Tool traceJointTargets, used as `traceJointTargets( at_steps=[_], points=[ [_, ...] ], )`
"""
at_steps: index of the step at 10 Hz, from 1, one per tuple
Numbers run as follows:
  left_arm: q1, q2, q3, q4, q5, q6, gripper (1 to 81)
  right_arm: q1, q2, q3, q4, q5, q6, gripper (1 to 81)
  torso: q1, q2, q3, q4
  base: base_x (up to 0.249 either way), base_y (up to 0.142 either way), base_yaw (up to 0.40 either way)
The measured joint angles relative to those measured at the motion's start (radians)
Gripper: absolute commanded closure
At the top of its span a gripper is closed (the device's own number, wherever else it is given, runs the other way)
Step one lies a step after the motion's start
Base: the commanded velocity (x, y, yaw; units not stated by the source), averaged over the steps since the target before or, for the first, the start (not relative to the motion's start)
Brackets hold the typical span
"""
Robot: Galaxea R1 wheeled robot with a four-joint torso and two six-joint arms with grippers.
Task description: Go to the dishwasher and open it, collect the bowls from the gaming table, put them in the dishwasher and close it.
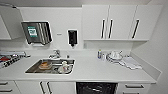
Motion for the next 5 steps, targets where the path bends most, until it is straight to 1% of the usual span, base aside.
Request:
traceJointTargets(
  at_steps=[3, 5],
  points=[
    [0.008, 0.0, 0.0, 0.0, 0.003, 0.0, 1.0, -0.007, 0.0, 0.0, 0.0, 0.0, 0.0, 1.0, -0.066, 0.099, 0.098, 0.0, 0.0, 0.0, 0.0],
    [0.019, 0.002, 0.0, 0.0, 0.008, 0.0, 1.0, -0.013, -0.001, 0.0, -0.001, -0.001, 0.0, 1.0, -0.085, 0.123, 0.119, 0.0, 0.0, 0.0, 0.0]
  ],
)
